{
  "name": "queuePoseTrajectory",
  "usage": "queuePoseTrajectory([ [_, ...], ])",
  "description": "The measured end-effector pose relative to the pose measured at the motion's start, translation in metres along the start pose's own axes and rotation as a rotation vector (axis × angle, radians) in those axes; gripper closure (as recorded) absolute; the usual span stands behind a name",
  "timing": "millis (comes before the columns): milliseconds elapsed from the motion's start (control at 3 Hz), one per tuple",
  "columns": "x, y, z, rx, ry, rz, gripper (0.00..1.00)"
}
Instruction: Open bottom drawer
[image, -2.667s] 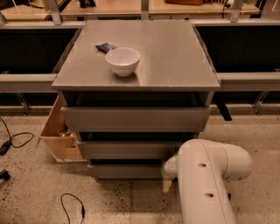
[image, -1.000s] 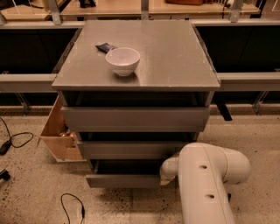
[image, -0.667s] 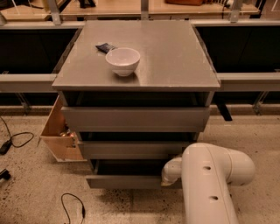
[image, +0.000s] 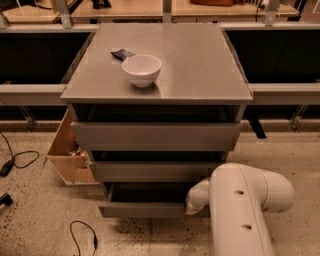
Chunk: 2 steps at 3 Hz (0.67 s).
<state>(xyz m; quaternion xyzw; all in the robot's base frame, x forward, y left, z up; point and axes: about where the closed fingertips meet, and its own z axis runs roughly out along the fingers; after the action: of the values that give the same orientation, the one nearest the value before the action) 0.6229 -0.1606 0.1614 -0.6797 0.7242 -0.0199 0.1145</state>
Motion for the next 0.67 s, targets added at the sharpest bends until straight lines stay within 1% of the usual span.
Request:
queuePoseTrajectory([
  [333,-0.0015,0.0001,-0.0004,0.0,0.0,0.0,1.0],
  [667,0.0026,0.01,-0.003,-0.012,0.001,0.006,1.0],
])
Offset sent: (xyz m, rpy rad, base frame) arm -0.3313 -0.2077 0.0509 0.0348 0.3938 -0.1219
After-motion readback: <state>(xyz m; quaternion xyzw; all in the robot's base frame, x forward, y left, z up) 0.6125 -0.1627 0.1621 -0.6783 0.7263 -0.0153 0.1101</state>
